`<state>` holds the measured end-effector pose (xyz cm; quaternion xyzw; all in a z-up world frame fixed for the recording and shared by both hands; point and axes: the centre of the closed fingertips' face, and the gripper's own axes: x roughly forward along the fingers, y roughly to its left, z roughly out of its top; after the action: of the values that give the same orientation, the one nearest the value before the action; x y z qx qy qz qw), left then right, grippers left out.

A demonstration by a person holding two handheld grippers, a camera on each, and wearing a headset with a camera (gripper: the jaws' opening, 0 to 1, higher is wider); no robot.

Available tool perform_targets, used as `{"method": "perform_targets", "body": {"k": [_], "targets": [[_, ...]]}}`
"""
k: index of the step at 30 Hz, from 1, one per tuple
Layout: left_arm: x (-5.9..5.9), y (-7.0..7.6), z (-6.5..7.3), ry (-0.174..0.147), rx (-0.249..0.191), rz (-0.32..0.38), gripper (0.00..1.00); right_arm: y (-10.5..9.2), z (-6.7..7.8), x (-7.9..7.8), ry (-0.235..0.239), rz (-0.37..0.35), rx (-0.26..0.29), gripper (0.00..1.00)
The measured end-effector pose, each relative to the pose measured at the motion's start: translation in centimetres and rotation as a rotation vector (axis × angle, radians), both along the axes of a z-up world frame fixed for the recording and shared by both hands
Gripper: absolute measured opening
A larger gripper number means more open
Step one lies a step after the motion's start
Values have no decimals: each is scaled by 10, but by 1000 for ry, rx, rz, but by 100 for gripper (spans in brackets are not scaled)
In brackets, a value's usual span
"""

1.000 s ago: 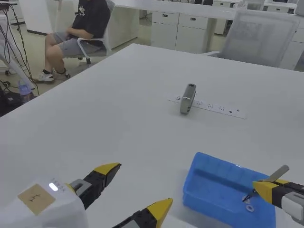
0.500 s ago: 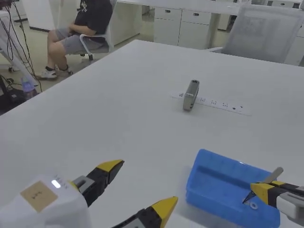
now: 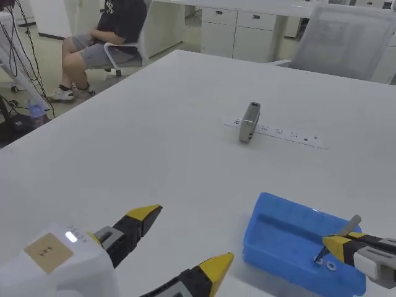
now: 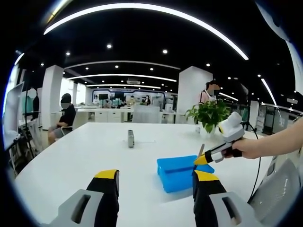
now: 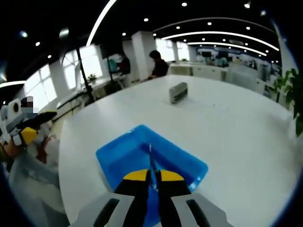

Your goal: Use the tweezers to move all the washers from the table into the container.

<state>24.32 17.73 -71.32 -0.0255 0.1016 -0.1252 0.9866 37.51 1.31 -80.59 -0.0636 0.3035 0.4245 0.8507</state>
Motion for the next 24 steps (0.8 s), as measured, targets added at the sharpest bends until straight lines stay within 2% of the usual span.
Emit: {"method": "perform_targets", "body": {"k": [6, 11, 15, 18, 22, 24], "targets": [[0, 0, 1, -3, -1, 0, 64, -1, -1, 0, -4, 8, -3, 3], [1, 2, 2, -12, 0, 16, 71, 4, 6, -5, -33, 23, -4, 3], [2, 3, 4, -20, -5, 19, 73, 6, 17, -9, -56, 37, 3, 3], [3, 2, 5, -24, -20, 18, 79, 8, 28, -14, -85, 55, 6, 3], [4, 0, 5, -27, -25, 12, 82, 11, 43, -25, -121, 84, 16, 3], [4, 0, 6, -31, -28, 11, 84, 15, 51, -35, -156, 121, 12, 3]]}}
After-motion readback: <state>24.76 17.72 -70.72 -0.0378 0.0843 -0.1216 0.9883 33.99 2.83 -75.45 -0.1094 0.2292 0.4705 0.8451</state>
